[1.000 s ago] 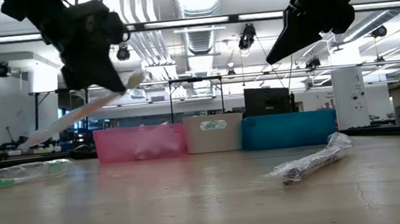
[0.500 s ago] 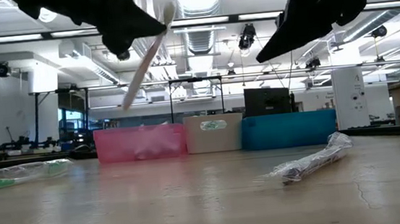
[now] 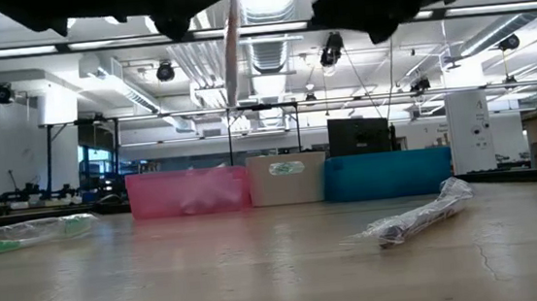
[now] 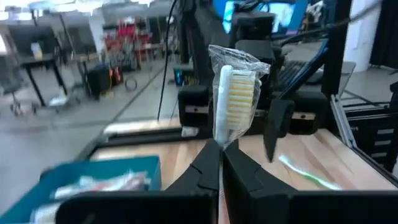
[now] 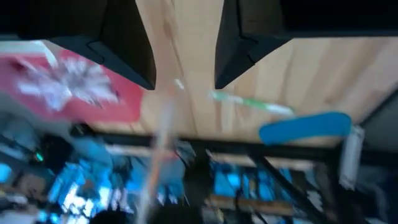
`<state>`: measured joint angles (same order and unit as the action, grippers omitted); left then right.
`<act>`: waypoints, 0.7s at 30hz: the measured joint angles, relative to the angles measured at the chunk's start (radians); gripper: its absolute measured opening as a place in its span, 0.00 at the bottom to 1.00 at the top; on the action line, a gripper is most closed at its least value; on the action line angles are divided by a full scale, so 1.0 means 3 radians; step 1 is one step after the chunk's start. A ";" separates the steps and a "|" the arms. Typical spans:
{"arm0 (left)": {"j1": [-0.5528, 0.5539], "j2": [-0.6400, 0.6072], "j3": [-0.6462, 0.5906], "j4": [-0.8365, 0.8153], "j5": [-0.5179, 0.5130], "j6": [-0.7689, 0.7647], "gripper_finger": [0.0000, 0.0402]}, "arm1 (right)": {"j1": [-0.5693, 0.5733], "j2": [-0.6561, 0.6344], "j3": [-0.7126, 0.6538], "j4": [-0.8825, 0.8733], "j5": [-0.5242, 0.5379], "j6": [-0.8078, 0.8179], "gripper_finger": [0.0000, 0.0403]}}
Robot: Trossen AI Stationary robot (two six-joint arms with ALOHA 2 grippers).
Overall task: Pick & Place Toothbrushes
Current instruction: Put the orange toothbrush into the blue bin
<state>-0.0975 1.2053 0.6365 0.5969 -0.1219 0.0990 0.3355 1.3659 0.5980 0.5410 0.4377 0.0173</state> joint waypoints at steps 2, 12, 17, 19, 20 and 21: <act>0.0000 0.0093 0.0004 0.0160 0.0064 0.0106 0.01 | -0.0001 0.0000 0.0000 0.0176 -0.0123 -0.0079 0.41; 0.0001 0.0573 0.0271 0.0670 0.0332 0.0429 0.01 | -0.0037 0.0000 0.0035 0.0434 -0.0154 -0.0337 0.44; 0.0005 0.0801 0.0544 0.0682 0.0412 0.0569 0.01 | -0.0090 0.0000 0.0060 0.0439 -0.0152 -0.0358 0.46; 0.0008 0.0884 0.0647 0.0683 0.0424 0.0625 0.01 | -0.0099 0.0000 0.0060 0.0437 -0.0152 -0.0358 0.47; 0.0008 0.0920 0.0692 0.0684 0.0426 0.0646 0.01 | -0.0103 0.0000 0.0060 0.0437 -0.0152 -0.0360 0.47; 0.0008 0.0952 0.0730 0.0677 0.0429 0.0660 0.01 | -0.0104 0.0000 0.0060 0.0437 -0.0152 -0.0365 0.48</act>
<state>-0.0952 1.4909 0.8554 0.7999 0.0068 0.2969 0.3044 1.3659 0.6159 0.6720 0.3920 -0.0923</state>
